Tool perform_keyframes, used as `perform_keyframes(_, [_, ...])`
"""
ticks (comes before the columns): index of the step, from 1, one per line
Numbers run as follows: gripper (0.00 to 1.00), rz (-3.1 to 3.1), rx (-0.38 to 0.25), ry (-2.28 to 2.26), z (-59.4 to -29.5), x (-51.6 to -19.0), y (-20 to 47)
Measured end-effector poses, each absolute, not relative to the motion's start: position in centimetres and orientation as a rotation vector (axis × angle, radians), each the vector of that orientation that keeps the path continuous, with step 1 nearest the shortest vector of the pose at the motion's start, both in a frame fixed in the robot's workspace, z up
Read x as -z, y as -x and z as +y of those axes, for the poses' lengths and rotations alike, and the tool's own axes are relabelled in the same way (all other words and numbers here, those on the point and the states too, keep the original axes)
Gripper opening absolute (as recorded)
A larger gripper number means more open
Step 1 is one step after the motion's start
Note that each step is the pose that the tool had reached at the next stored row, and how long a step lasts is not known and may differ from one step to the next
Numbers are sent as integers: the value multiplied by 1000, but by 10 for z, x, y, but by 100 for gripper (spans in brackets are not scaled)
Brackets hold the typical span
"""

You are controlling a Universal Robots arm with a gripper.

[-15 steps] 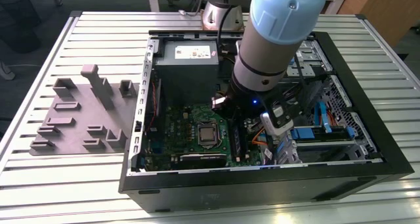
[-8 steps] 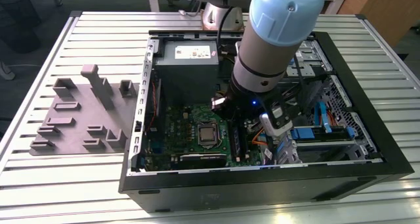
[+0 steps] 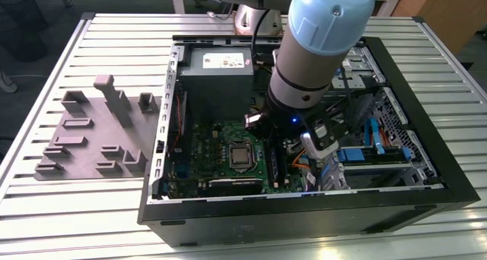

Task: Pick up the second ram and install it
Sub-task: 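Insert the second ram into the second slot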

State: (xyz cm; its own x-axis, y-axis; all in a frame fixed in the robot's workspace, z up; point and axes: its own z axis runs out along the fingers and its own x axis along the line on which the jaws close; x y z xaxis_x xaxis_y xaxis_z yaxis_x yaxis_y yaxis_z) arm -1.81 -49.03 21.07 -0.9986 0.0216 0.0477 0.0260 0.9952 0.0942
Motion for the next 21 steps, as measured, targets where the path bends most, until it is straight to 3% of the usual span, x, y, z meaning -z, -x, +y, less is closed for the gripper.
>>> perform_keyframes(21, [14,-3091,147,37,-492,-210,19])
